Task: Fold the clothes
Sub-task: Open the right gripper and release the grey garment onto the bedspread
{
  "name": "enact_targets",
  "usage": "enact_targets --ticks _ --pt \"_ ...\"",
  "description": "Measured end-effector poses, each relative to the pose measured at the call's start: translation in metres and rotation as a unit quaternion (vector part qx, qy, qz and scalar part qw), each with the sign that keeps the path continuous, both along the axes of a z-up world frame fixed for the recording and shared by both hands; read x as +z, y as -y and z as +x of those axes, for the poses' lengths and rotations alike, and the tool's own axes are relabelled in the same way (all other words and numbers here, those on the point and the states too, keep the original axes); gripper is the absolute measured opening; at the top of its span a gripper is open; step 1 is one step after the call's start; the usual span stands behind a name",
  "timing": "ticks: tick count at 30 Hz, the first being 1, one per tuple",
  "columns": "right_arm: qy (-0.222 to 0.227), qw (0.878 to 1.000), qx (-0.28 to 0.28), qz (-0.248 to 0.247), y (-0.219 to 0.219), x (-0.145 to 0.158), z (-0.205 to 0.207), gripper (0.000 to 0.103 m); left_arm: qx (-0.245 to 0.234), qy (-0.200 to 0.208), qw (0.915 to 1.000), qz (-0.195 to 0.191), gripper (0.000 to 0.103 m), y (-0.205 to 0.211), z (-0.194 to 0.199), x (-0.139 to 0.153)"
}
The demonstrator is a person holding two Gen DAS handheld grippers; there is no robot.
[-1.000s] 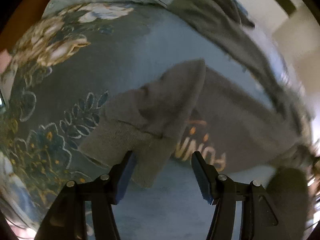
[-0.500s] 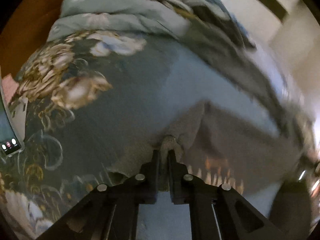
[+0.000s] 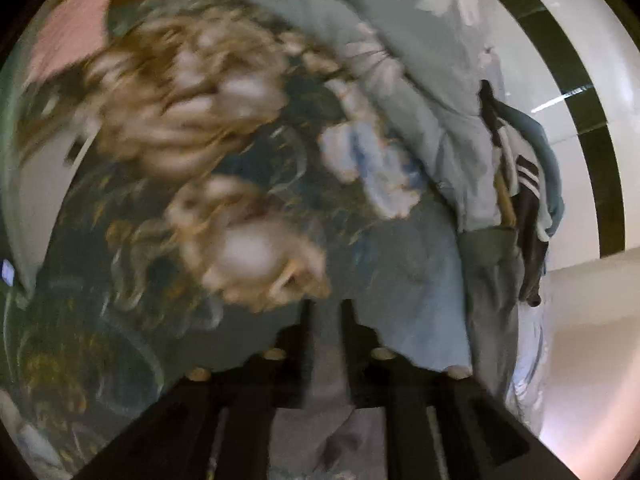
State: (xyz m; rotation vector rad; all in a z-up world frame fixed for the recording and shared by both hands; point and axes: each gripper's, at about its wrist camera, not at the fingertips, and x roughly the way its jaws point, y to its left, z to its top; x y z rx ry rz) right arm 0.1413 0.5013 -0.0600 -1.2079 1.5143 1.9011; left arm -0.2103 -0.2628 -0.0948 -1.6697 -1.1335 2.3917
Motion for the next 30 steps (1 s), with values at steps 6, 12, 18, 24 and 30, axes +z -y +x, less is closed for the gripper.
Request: enact_targets --ticks 6,12,18,24,30 --pt "-0.005 1.0 -0.001 -0.004 0.002 -0.002 0.001 0.006 0.018 0.054 0.9976 0.04 0.038 -0.009 0.062 -0.031" --pt "-0.009 1.0 -0.001 -0.004 0.002 0.001 0.004 0.006 0.071 0.05 0.9908 0.104 0.049 -0.015 0.088 -0.041" --pt "-0.014 1.0 -0.004 -0.009 0.006 -0.001 0.005 0.006 0.089 0.052 0.9856 0.134 0.054 -0.032 0.087 -0.043" --pt "-0.021 1.0 -0.01 -0.014 0.008 0.0 0.005 0.006 0.108 0.032 0.9853 0.129 0.006 -0.04 0.088 -0.035" --pt "-0.047 0.999 0.01 0.008 0.003 0.016 0.004 0.005 0.118 -0.028 0.9869 0.106 0.005 -0.021 0.094 0.011"
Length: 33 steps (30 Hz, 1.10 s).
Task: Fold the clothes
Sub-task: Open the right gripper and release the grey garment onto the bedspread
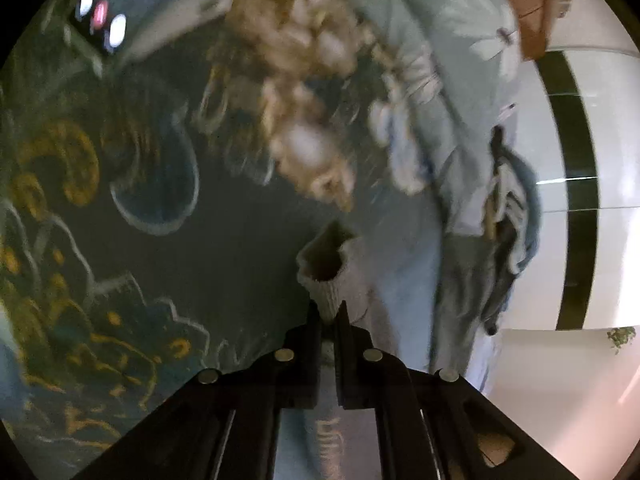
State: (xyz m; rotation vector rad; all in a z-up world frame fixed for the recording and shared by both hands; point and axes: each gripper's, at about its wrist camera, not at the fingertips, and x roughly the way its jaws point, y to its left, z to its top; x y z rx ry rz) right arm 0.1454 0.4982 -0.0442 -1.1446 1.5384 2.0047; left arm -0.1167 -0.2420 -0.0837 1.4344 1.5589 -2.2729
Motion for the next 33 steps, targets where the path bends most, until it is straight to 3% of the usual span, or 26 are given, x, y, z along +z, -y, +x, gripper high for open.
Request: enact_targets --ticks 4,8,11,14,17,19,20,21,22,27,30,33 --pt "-0.024 1.0 -0.002 0.018 -0.009 0.014 0.005 0.005 -0.021 -0.021 0.9989 -0.037 0.005 0.021 0.01 0.026" --pt "0.006 1.0 -0.006 0.019 -0.013 0.0 0.015 0.005 -0.034 0.028 0.9966 -0.07 0.005 0.026 0.021 -0.009" --pt "0.021 1.0 -0.022 0.003 -0.014 -0.018 0.028 0.005 -0.027 0.061 0.9964 -0.053 0.005 0.031 0.033 -0.041" --pt "0.035 0.999 -0.024 -0.003 -0.018 -0.023 0.036 0.007 -0.012 0.06 0.9977 -0.029 0.007 0.037 0.039 -0.05" --pt "0.048 0.999 -0.017 0.0 -0.021 -0.021 0.039 0.007 -0.035 0.059 0.9968 -0.04 0.008 0.035 0.033 -0.045" --pt "0.061 0.998 -0.005 0.009 -0.02 -0.016 0.04 0.008 -0.062 0.065 0.9939 -0.063 0.02 0.031 0.027 -0.035" --pt "0.07 0.997 0.001 0.017 -0.019 -0.013 0.04 0.011 -0.073 0.07 0.9919 -0.077 0.028 0.03 0.026 -0.032" --pt "0.08 0.996 0.006 0.029 -0.018 -0.009 0.041 0.015 -0.083 0.076 0.9894 -0.091 0.045 0.029 0.024 -0.028" --pt "0.09 0.995 0.01 0.041 -0.017 -0.005 0.043 0.016 -0.09 0.076 0.9879 -0.101 0.053 0.029 0.025 -0.026" --pt "0.127 0.983 0.022 0.133 -0.003 0.025 0.039 0.016 -0.137 0.067 0.974 -0.167 0.054 0.028 0.019 -0.007" --pt "0.129 0.964 0.07 0.22 0.022 0.053 0.009 0.016 -0.15 0.056 0.9693 -0.186 0.056 0.029 0.01 -0.003" --pt "0.094 0.947 0.175 0.251 0.073 0.059 -0.042 0.016 -0.166 0.048 0.9685 -0.18 0.056 0.027 -0.003 -0.005"
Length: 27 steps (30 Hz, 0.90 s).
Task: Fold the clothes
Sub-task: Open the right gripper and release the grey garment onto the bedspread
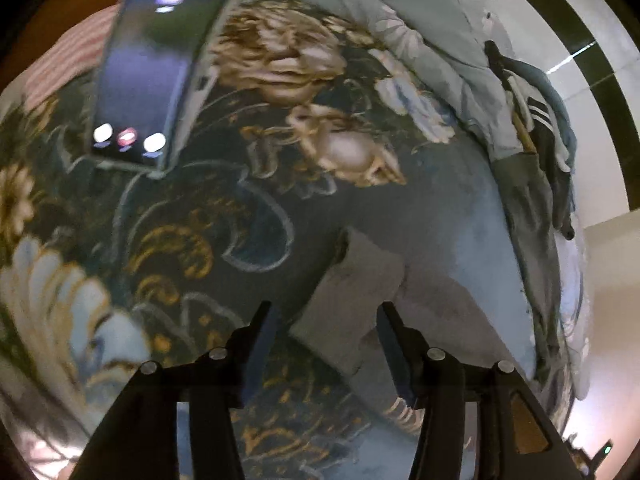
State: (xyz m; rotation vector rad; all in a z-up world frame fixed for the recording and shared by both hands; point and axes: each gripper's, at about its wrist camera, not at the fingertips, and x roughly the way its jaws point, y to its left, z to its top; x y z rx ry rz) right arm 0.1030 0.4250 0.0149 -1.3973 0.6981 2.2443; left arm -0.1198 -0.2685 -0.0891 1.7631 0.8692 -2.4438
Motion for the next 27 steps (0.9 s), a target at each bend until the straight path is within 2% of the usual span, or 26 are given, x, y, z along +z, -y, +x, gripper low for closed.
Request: enact_targets --ticks 3,4,6,9,12,14,17,20,23,27 --pt "0.014 0.99 0.135 0.024 0.065 -0.002 -0.059 0.016 -0.023 0.012 0.9996 -0.007 0.056 -0.01 -0.016 -0.008" --pt "0.013 0.986 0.164 0.026 0.083 -0.004 -0.073 0.016 -0.033 0.011 0.9994 -0.005 0.056 -0.012 -0.02 -0.01" --pt "0.011 0.973 0.23 0.009 0.124 -0.013 -0.107 0.016 -0.046 0.012 0.9988 -0.007 0.056 -0.016 -0.027 -0.013" --pt "0.03 0.946 0.323 0.0 0.182 -0.034 -0.147 0.016 -0.058 0.017 0.998 -0.015 0.056 -0.017 -0.035 -0.019" --pt "0.058 0.915 0.398 0.015 0.227 -0.057 -0.169 0.016 -0.068 0.017 0.9974 -0.012 0.056 -0.015 -0.041 -0.022" --pt "0.08 0.894 0.441 0.023 0.249 -0.072 -0.177 0.016 -0.076 0.015 0.9968 -0.02 0.057 -0.013 -0.044 -0.023" --pt "0.104 0.874 0.474 0.031 0.263 -0.09 -0.184 0.016 -0.092 0.011 0.9954 -0.023 0.058 -0.012 -0.047 -0.024" --pt "0.115 0.866 0.485 0.033 0.267 -0.102 -0.187 0.016 -0.107 0.005 0.9941 -0.011 0.06 -0.011 -0.048 -0.024" --pt "0.125 0.867 0.482 0.021 0.265 -0.111 -0.191 0.016 -0.128 -0.006 0.9918 0.0 0.06 -0.015 -0.047 -0.021" --pt "0.14 0.867 0.477 -0.007 0.261 -0.12 -0.19 0.014 -0.156 -0.021 0.9875 -0.006 0.06 -0.023 -0.047 -0.015"
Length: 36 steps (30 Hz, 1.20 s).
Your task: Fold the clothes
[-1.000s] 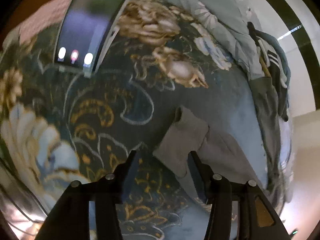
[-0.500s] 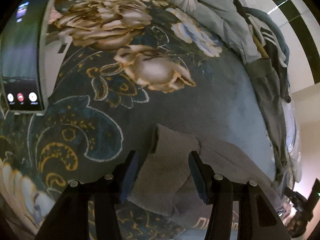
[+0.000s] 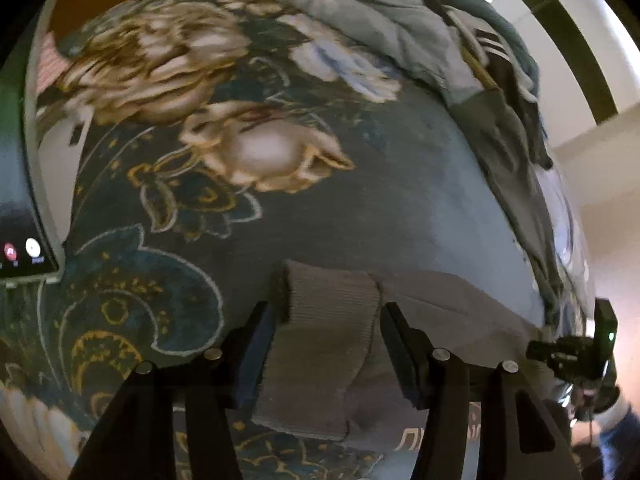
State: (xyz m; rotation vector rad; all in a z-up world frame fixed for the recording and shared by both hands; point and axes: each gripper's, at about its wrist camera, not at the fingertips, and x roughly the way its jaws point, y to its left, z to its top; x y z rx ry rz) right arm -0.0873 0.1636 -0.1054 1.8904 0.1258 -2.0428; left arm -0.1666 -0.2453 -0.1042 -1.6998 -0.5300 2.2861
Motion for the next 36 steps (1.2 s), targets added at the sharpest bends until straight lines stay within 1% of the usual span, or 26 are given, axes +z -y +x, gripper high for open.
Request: enact_targets --ticks 1,2,6,9,12,14,17,21,25,26,28,30,31,36 --pt "0.001 1.0 -0.002 -0.002 -0.001 0.0 0.0 0.011 -0.006 0.0 1.0 0.001 0.06 -0.001 -0.001 0.0" --pt "0.001 1.0 -0.002 -0.004 -0.001 0.0 0.001 0.005 -0.008 0.002 1.0 0.0 0.06 -0.001 -0.002 0.0" --pt "-0.012 1.0 -0.001 -0.008 -0.001 0.008 0.004 0.001 -0.005 0.005 0.9998 0.018 0.058 0.001 -0.005 -0.002" --pt "-0.027 0.999 -0.012 -0.021 -0.003 0.019 0.005 0.0 -0.003 0.007 0.9995 0.031 0.058 0.002 -0.006 -0.002" --pt "-0.04 0.998 -0.028 -0.028 -0.009 0.028 0.006 0.0 -0.009 0.005 0.9983 0.058 0.058 0.002 -0.002 0.002" --pt "-0.048 0.998 -0.035 -0.027 -0.008 0.032 0.008 0.0 -0.015 0.005 0.9976 0.068 0.058 0.0 -0.001 0.003" --pt "-0.047 0.997 -0.043 -0.032 -0.015 0.034 0.007 0.0 -0.02 0.006 0.9972 0.072 0.058 -0.002 -0.001 0.003" --pt "-0.044 0.997 -0.046 -0.041 -0.021 0.033 0.006 0.0 -0.004 0.018 0.9964 0.082 0.058 0.004 -0.003 -0.006" --pt "-0.033 0.999 -0.027 -0.032 -0.016 0.026 -0.001 0.0 -0.004 0.031 0.9959 0.085 0.06 0.006 -0.004 -0.014" --pt "-0.033 0.999 -0.016 -0.026 -0.013 0.025 -0.001 0.003 -0.005 0.035 0.9957 0.086 0.06 0.006 -0.005 -0.017" --pt "-0.034 0.999 0.004 -0.01 -0.007 0.021 -0.002 0.012 -0.006 0.037 0.9956 0.085 0.06 0.006 -0.006 -0.017" --pt "-0.035 0.999 0.02 0.001 -0.002 0.017 -0.004 0.032 -0.011 0.034 0.9959 0.083 0.06 0.003 -0.006 -0.015" --pt "-0.034 0.999 0.027 0.005 0.001 0.015 -0.005 0.034 -0.014 0.032 0.996 0.082 0.06 0.002 -0.007 -0.013" --pt "-0.03 0.997 0.06 0.031 0.011 0.007 -0.009 0.034 -0.047 0.015 0.9978 0.044 0.058 -0.009 -0.004 -0.001"
